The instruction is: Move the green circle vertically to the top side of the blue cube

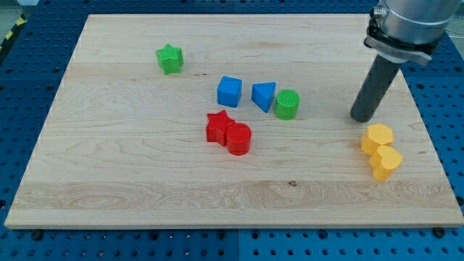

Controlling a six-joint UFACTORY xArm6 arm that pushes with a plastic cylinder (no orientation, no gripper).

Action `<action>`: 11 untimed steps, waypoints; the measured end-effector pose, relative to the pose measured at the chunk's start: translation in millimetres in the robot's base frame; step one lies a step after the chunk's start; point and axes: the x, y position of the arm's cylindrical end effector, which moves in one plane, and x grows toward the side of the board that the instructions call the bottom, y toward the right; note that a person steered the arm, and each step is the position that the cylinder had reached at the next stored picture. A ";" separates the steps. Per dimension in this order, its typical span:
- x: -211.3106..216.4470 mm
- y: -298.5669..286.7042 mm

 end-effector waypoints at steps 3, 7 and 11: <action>14.3 -25.3; -60.5 -112.0; -92.2 -27.0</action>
